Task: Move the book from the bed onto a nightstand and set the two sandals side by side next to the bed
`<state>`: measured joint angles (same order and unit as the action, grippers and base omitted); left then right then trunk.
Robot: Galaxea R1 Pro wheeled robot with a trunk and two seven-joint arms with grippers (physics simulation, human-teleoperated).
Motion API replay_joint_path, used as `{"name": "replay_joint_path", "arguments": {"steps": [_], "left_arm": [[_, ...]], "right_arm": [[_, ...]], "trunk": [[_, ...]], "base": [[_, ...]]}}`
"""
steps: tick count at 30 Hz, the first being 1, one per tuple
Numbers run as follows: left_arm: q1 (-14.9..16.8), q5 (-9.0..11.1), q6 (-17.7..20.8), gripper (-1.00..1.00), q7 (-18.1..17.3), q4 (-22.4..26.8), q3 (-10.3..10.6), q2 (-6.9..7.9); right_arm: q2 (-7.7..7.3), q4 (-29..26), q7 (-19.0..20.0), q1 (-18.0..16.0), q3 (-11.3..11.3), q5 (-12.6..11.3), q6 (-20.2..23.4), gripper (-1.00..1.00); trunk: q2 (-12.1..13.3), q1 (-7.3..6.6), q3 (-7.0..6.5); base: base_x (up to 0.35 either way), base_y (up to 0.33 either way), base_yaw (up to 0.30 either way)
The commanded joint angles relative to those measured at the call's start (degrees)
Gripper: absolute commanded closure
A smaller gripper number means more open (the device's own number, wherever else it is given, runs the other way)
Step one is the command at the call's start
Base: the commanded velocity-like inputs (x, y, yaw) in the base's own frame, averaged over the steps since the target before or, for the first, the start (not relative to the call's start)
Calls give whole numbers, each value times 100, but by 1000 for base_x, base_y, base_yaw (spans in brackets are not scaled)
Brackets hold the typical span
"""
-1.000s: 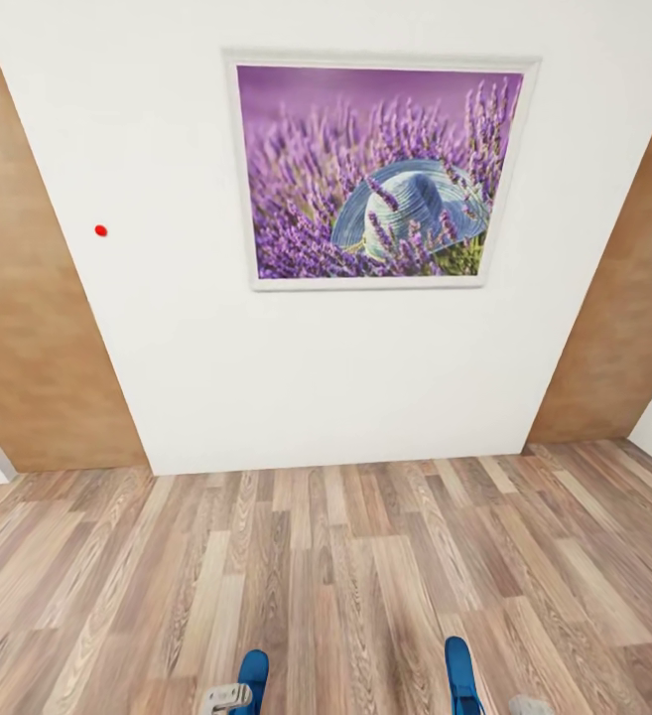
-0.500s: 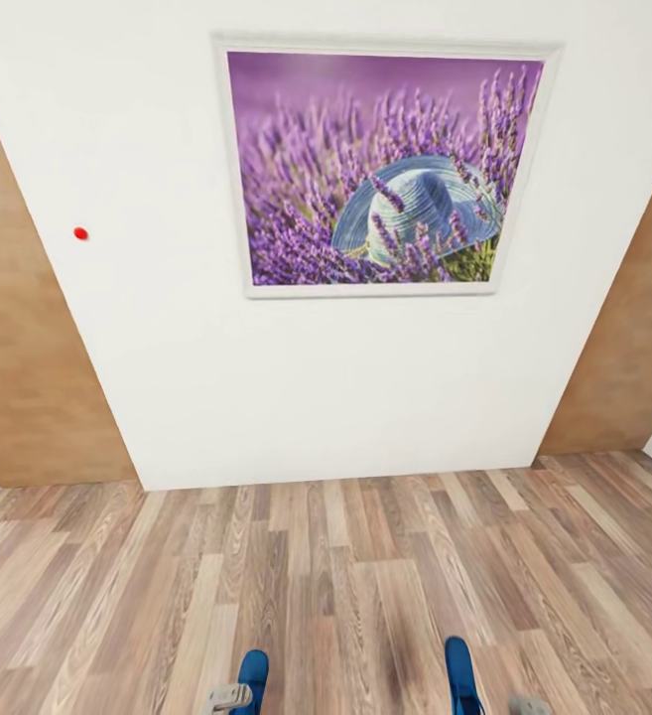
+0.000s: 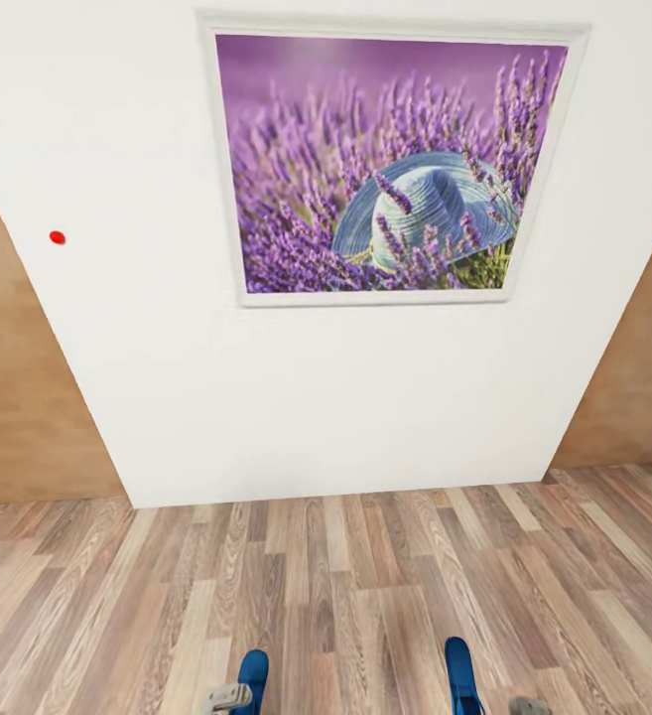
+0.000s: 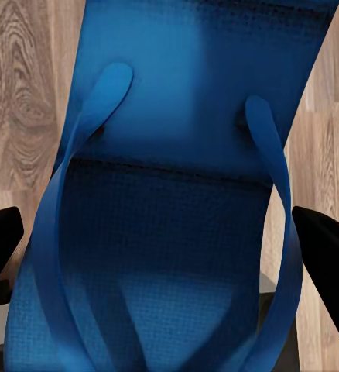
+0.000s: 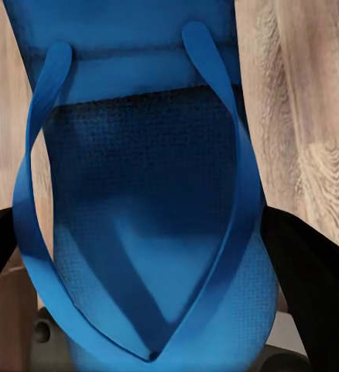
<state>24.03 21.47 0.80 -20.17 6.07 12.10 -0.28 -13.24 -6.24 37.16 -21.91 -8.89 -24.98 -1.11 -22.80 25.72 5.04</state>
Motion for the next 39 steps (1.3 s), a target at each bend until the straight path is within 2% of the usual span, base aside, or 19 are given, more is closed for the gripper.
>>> {"name": "replay_joint_path", "arguments": {"steps": [1,18,27,39], "left_arm": [[5,61,8,100,-10,0,40,2],[5,77,8,100,-8,0,38,2],[5,77,8,100,-5,0,38,2],[5,77,8,100,-8,0,38,2]], "right_arm": [[-3,3,17,-6,-43,-51,-12,100],[-3,0,28,-6,-43,-54,-8,100],[-3,0,29,-6,-43,-59,-3,100],[-6,0,28,-6,-43,-57,-8,100]], "trunk": [[-12,6,12],[-12,6,12],[-12,6,12],[-12,6,12]], "base": [[308,0,0],[308,0,1],[308,0,196],[308,0,10]]}}
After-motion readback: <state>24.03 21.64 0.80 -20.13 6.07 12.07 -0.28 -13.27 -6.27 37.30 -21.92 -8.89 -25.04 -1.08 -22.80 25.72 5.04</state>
